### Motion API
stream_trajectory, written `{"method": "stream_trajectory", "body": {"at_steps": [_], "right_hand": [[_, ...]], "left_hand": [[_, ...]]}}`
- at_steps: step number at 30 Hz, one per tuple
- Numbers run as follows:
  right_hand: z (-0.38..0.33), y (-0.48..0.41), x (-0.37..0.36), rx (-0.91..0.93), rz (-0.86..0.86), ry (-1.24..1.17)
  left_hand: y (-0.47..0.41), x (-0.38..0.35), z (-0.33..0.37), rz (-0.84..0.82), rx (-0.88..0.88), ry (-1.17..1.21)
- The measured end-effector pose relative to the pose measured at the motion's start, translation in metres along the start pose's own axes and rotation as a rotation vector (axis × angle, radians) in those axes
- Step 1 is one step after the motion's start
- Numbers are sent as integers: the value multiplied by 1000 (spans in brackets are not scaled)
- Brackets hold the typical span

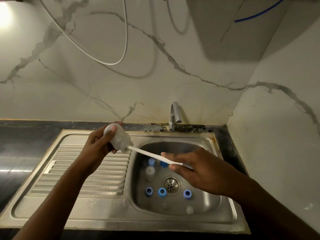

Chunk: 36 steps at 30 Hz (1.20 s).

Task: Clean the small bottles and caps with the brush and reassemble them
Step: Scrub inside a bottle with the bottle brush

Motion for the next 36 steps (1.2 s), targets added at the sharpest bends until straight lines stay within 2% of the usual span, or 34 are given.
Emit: {"method": "stream_trajectory", "body": {"at_steps": [4,6,8,10,12,15,18,21,23,26,31,33,36], "right_hand": [[-1,2,-4,-16,13,-151],[-3,2,-7,-16,67,-152],[-4,2,-11,-60,139,-111],[0,0,-14,-123,185,-17],[7,-1,-15,-157,182,109],[11,-5,-8,-133,128,298],[9,-2,1,-98,64,320],[6,5,9,-51,5,203],[6,8,12,-31,-42,92],[3,11,12,-12,-63,-19],[3,12,3,-29,49,-115],[3,10,-2,-57,123,-93],[7,7,-6,-127,197,-28]], "left_hand": [[1,-8,-10,63,155,380],[2,-14,-13,89,210,538],[1,-21,-15,140,218,599],[-2,-23,-17,222,146,531],[-2,-25,-15,267,14,342],[0,-26,-6,201,-147,-7],[-1,-24,3,118,-171,-151],[-4,-13,6,11,-126,-205],[-2,-7,3,-38,-47,-119],[1,-4,-4,-36,134,199],[0,-18,-15,56,261,567],[-2,-27,-16,104,269,618],[-6,-34,-19,153,208,561]]}}
Point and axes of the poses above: each hand's wrist, its own y-axis away from the middle knuckle, its own x-axis out of the back of the hand, z = x × y, the point moved 2 cm from there along -y, towards the middle knuckle, and after that the axes turned 4 degrees about y, right-handed, at the moved point
